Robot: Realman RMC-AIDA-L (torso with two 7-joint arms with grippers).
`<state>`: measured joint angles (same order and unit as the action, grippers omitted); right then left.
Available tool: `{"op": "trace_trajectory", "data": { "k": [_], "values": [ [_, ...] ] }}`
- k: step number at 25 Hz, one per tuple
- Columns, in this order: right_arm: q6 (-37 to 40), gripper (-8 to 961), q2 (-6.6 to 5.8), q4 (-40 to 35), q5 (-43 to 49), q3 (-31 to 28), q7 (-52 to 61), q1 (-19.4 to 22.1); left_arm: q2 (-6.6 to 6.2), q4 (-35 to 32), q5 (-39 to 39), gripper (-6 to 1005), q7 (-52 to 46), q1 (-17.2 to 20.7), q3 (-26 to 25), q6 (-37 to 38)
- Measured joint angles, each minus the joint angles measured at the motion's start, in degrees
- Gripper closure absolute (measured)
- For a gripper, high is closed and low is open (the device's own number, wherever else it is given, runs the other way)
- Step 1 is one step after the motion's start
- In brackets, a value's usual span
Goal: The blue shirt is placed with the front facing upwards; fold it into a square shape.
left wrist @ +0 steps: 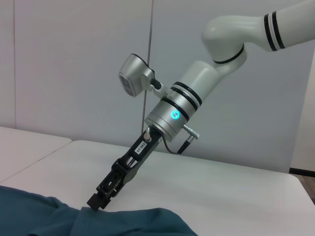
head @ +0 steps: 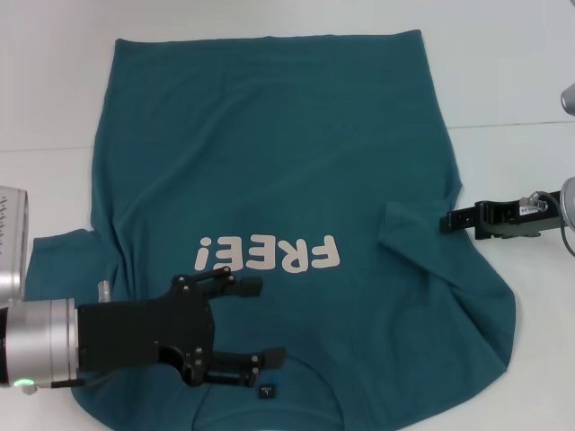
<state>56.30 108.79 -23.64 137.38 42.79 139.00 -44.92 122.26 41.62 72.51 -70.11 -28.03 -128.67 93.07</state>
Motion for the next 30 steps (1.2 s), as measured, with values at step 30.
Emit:
{"op": "trace_trajectory", "data": {
  "k": [30],
  "values": [
    [-0.8,220,0.18,1.58,-2.95,-1.41,-3.0,1.29,0.0,-0.31,-0.33,63,0.12,-0.09,0.0,-0.43]
  ]
}}
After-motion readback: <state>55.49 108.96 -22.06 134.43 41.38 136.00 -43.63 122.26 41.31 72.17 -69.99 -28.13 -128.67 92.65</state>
